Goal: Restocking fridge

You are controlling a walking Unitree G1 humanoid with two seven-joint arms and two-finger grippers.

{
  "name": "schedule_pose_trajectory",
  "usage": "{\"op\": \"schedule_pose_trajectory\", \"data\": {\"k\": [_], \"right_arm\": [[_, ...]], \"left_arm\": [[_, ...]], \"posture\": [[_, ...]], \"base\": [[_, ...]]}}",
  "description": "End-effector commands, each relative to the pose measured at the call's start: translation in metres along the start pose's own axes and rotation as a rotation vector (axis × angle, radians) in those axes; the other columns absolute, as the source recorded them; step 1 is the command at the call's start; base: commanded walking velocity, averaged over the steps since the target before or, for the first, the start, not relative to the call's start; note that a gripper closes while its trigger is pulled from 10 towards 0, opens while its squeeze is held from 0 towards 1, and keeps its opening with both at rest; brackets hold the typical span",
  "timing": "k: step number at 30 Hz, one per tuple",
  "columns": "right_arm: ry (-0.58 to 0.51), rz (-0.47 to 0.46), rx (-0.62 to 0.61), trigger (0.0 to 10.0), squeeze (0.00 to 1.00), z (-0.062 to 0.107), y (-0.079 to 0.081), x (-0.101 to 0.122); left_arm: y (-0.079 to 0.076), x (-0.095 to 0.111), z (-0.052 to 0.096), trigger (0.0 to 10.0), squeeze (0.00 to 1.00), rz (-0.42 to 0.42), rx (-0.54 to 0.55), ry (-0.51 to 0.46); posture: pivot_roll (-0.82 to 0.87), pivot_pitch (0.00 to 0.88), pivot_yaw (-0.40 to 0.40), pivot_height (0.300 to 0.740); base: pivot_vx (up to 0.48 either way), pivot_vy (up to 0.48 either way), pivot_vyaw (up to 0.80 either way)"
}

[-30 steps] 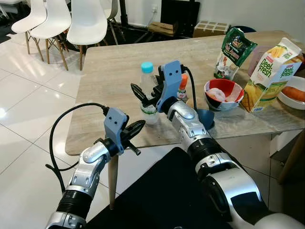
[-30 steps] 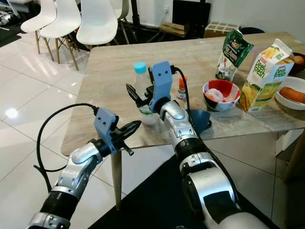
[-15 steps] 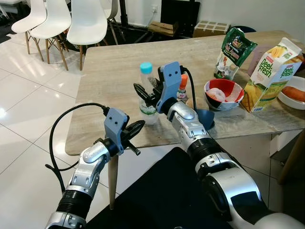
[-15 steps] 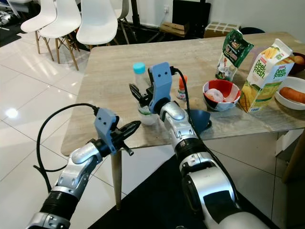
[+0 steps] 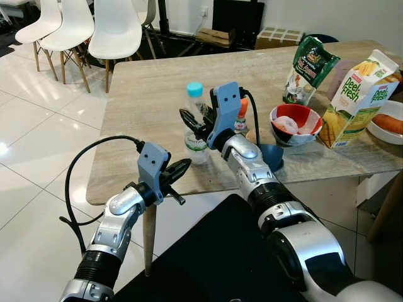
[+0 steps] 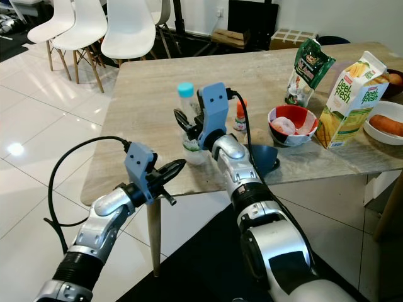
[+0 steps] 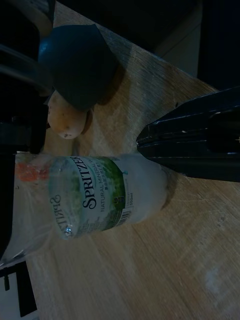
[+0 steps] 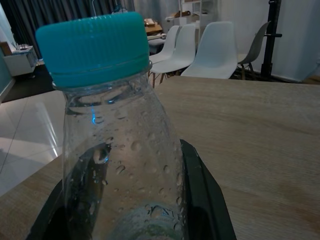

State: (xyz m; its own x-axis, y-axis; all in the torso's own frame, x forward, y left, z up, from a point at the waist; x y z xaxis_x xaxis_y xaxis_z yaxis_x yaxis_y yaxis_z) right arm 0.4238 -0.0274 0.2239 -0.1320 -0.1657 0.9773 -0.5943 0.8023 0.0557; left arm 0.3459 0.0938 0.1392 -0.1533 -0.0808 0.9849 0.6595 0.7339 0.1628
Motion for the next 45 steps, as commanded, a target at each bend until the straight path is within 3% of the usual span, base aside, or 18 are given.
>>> {"op": "schedule_pose_trajectory", "data": {"k": [1,2,3,10,14,15,17,18,19,22,23,24,25,26,29,34,38,45], "right_arm": [[-0.023,-0.006,0.014,2.6,0.0,-0.002,0.003,0.004],[-0.031,-0.009,0.013,2.6,0.0,-0.001,0.003,0.005],[-0.043,-0.029,0.003,10.0,0.0,-0.001,0.0,0.008],[-0.162,-0.191,-0.013,10.0,0.0,0.003,-0.019,0.036],[-0.275,-0.3,0.087,10.0,0.0,0.02,-0.034,0.067],[-0.278,-0.292,0.139,10.0,0.0,0.03,-0.038,0.072],[-0.278,-0.292,0.139,10.0,0.0,0.03,-0.038,0.072],[-0.269,-0.279,0.187,10.0,0.0,0.039,-0.04,0.074],[-0.247,-0.269,0.241,10.0,0.0,0.052,-0.042,0.072],[-0.219,-0.272,0.306,10.0,0.0,0.07,-0.044,0.067],[-0.219,-0.272,0.306,10.0,0.0,0.07,-0.044,0.067],[-0.196,-0.284,0.346,10.0,0.0,0.084,-0.045,0.062],[-0.196,-0.284,0.346,10.0,0.0,0.084,-0.045,0.062],[-0.177,-0.296,0.377,10.0,0.0,0.096,-0.045,0.058],[-0.148,-0.302,0.401,10.0,0.0,0.107,-0.045,0.052],[-0.028,-0.339,0.413,10.0,0.0,0.148,-0.049,0.028],[-0.009,-0.341,0.426,10.0,0.0,0.155,-0.049,0.027],[0.141,-0.287,0.463,10.0,0.0,0.173,-0.039,0.008]], "left_arm": [[0.006,-0.004,0.003,10.0,0.0,-0.012,0.009,0.032],[0.006,-0.004,0.003,10.0,0.0,-0.013,0.009,0.032],[0.006,-0.004,0.003,10.0,0.0,-0.012,0.01,0.03],[0.007,-0.002,0.002,10.0,0.0,-0.009,0.015,0.023],[0.007,0.0,0.001,10.0,0.0,0.001,0.001,0.013],[0.003,0.002,0.002,10.0,0.0,0.022,-0.031,0.0],[0.003,0.002,0.002,10.0,0.0,0.022,-0.031,0.0],[-0.002,0.005,0.003,10.0,0.0,0.049,-0.065,-0.018],[-0.009,0.009,0.005,10.0,0.0,0.079,-0.111,-0.037],[-0.016,0.013,0.008,10.0,0.0,0.107,-0.161,-0.053],[-0.016,0.013,0.008,10.0,0.0,0.107,-0.161,-0.053],[-0.022,0.01,0.011,10.0,0.0,0.103,-0.202,-0.036],[-0.022,0.01,0.011,10.0,0.0,0.103,-0.202,-0.036],[-0.026,0.008,0.013,10.0,0.0,0.103,-0.232,-0.018],[-0.031,0.005,0.016,10.0,0.0,0.108,-0.27,-0.001],[-0.05,-0.002,0.028,10.0,0.0,0.135,-0.406,0.051],[-0.053,-0.003,0.031,10.0,0.0,0.142,-0.426,0.065],[-0.06,-0.026,0.046,10.0,0.0,0.124,-0.424,0.166]], "posture": [[-0.07,0.116,0.04,0.74],[-0.07,0.116,0.04,0.74],[-0.08,0.112,0.042,0.74],[-0.08,0.103,0.044,0.74],[-0.08,0.096,0.046,0.74],[-0.09,0.092,0.05,0.74],[-0.09,0.092,0.05,0.74],[-0.09,0.091,0.051,0.74],[-0.09,0.087,0.055,0.74],[-0.1,0.083,0.061,0.74],[-0.1,0.083,0.061,0.74],[-0.1,0.081,0.066,0.74],[-0.1,0.081,0.066,0.74],[-0.1,0.079,0.069,0.74],[-0.11,0.074,0.073,0.74],[-0.11,0.06,0.077,0.74],[-0.12,0.056,0.077,0.74],[-0.11,0.044,0.071,0.74]], "base": [[0.0,0.0,0.0],[0.0,0.0,0.0],[0.0,0.0,0.0],[0.0,0.0,0.0],[0.0,0.0,0.0],[0.0,0.0,0.0],[0.0,0.0,0.0],[0.0,0.0,0.0],[0.0,0.0,0.0],[0.0,0.0,0.0],[0.0,0.0,0.0],[0.0,0.0,0.0],[0.0,0.0,0.0],[0.0,0.0,0.0],[0.0,0.0,0.0],[0.0,0.0,0.0],[0.0,0.0,0.0],[0.0,0.0,0.0]]}}
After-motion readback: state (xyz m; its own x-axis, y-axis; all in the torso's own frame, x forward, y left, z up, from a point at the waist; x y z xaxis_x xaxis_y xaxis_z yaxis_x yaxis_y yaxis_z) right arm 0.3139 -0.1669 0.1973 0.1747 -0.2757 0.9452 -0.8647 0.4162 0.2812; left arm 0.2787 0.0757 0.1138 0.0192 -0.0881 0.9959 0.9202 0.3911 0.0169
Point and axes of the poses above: a point about 5 cm out from each wrist's last joint towards the gripper, its own z axis pointing back from the gripper into the wrist, its own x axis along the axis of the wrist's last joint, y = z × x, the point moved 4 cm from there along -z, pointing out of the wrist towards the gripper, and after that the axes turned 4 degrees about -z, right-handed, at the moved point
